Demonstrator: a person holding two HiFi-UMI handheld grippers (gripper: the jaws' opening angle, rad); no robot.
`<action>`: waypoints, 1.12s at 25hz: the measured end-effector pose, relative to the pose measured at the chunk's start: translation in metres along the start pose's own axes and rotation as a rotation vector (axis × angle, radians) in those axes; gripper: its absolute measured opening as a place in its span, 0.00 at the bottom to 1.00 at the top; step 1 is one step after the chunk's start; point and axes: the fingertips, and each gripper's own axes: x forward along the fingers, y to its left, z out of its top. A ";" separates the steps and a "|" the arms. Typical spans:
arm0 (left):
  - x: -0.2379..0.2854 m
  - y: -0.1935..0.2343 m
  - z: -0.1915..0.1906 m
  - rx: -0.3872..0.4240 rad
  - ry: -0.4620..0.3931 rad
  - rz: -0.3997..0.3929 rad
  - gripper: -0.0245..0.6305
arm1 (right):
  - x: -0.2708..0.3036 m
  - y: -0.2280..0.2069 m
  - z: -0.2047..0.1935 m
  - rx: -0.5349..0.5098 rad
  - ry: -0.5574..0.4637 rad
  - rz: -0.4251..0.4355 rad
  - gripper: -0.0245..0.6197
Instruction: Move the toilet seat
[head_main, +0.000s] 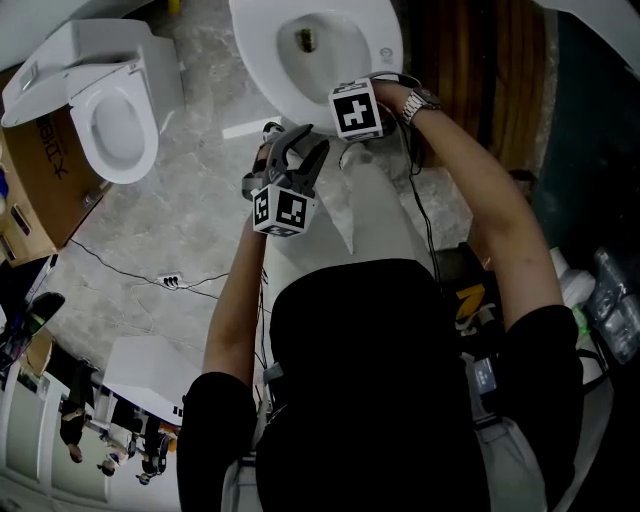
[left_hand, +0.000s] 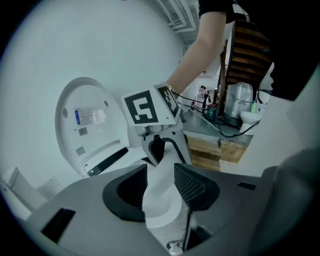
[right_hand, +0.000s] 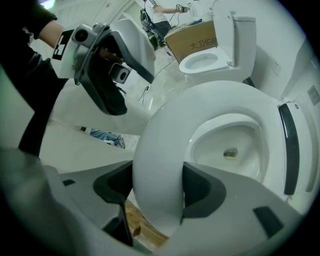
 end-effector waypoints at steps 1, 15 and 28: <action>0.003 0.000 -0.001 0.016 0.010 -0.007 0.28 | -0.003 0.000 -0.001 0.008 0.003 0.002 0.49; 0.024 0.013 0.010 0.230 0.080 -0.034 0.35 | -0.045 0.004 0.000 0.031 -0.002 0.080 0.49; 0.020 0.029 0.029 0.306 0.093 -0.024 0.35 | -0.074 0.002 0.005 0.053 -0.052 0.018 0.49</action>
